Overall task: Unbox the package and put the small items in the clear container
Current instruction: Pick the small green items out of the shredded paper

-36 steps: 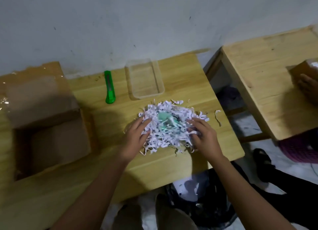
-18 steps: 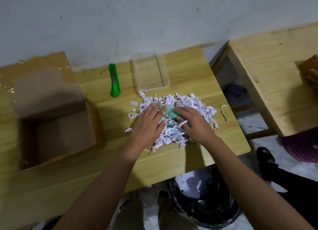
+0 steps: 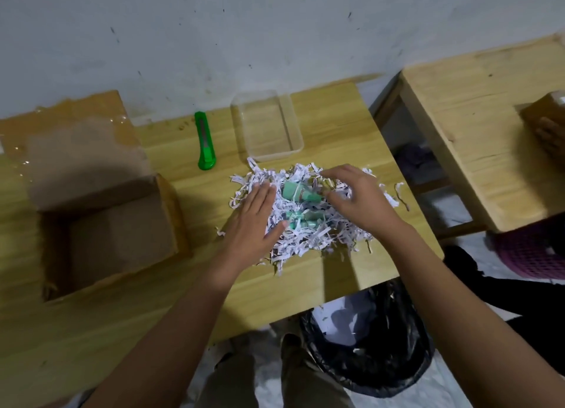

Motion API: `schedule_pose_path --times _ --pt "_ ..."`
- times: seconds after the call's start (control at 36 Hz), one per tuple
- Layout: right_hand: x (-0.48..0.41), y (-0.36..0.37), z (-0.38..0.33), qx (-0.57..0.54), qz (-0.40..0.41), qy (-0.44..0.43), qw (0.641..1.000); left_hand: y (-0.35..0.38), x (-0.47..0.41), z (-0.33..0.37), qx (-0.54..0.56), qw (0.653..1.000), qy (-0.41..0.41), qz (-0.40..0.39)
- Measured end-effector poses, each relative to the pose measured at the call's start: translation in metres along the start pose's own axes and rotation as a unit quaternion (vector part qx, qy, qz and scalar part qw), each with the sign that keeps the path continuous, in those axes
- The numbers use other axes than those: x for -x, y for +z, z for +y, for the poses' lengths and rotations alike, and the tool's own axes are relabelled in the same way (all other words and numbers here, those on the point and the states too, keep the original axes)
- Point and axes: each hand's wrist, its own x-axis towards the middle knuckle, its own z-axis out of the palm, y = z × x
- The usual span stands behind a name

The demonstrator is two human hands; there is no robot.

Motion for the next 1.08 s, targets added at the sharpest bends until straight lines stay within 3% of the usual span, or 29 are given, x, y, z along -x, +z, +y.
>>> schedule_pose_path --times 0.19,0.39,0.72,0.97,1.08 --pt "-0.016 0.037 0.004 0.064 -0.057 0.008 0.996 -0.001 -0.007 0.010 0.001 1.000 0.004 0.004" --pt "-0.011 0.038 0.009 0.064 0.011 0.035 0.997 0.004 -0.016 0.009 0.024 0.999 -0.046 0.001" --pt "-0.001 0.011 0.001 -0.032 0.111 0.058 0.992 0.003 -0.017 0.011 0.036 0.998 -0.058 0.004" --pt "0.007 0.014 0.013 -0.063 0.113 0.135 0.982 0.002 -0.018 0.012 0.044 0.997 -0.061 0.007" --pt "0.009 0.012 0.023 -0.005 0.117 0.163 0.980 0.002 -0.018 0.012 0.043 0.997 -0.059 0.006"
